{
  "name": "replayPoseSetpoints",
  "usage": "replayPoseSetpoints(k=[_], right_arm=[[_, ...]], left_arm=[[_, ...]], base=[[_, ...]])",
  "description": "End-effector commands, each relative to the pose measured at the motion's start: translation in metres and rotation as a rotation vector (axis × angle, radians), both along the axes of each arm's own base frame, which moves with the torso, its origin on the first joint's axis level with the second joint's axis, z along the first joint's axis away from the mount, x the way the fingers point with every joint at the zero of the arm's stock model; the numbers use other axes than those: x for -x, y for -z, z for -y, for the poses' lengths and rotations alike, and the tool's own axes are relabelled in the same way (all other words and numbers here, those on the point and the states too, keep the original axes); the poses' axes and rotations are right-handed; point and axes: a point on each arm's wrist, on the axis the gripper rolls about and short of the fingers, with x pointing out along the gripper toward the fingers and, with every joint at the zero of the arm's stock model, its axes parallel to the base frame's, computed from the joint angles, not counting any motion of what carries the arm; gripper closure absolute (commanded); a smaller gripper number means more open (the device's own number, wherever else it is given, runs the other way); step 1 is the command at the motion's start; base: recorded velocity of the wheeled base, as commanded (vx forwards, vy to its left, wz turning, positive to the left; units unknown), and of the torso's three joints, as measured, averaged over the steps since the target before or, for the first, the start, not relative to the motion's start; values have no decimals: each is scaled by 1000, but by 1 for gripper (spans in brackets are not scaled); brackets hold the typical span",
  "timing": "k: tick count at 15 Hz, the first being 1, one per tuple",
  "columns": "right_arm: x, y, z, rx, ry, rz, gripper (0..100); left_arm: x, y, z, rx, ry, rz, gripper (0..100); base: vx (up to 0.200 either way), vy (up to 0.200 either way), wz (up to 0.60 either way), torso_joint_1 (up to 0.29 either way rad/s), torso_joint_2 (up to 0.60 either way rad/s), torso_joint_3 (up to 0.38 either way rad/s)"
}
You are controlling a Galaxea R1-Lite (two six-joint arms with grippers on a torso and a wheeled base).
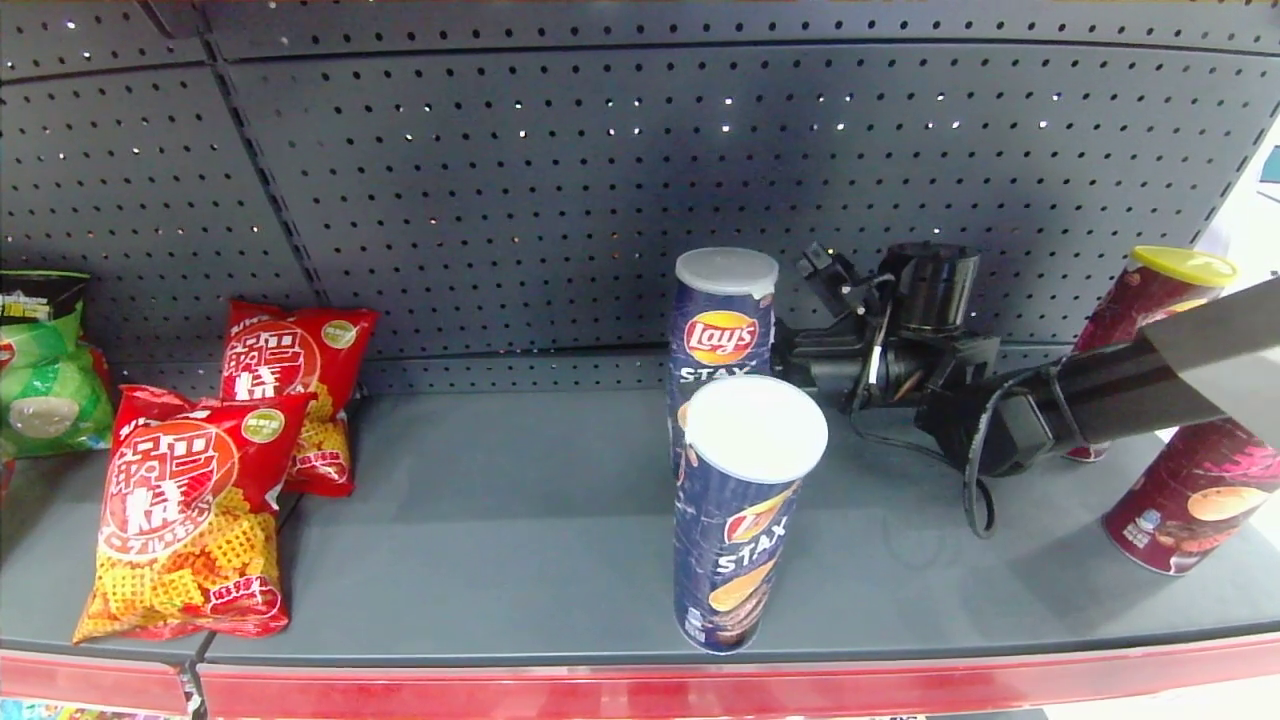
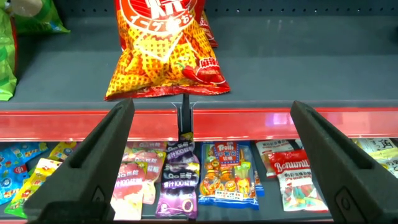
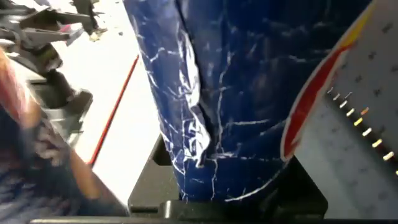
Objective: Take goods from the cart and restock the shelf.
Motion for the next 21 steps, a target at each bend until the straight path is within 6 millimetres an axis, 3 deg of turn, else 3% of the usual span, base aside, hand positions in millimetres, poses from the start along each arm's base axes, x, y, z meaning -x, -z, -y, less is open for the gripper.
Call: replayPoseSetpoints(k=[1, 5, 14, 21], right_arm=[[-2, 14, -3, 9, -6, -19, 100], [0, 33, 2, 14, 3, -33, 100], [-20, 10, 10, -28, 70, 40, 100], [-18, 24, 11, -9, 72, -3, 100]], left_arm=[[0, 0, 0, -1, 0, -1, 0], [0, 0, 0, -1, 0, -2, 0], [0, 0, 0, -1, 0, -1, 0], [0, 0, 0, -1, 0, -2, 0]], base=[[0, 0, 0, 0, 0, 0], [0, 0, 0, 0, 0, 0], [0, 0, 0, 0, 0, 0], [0, 0, 0, 0, 0, 0]])
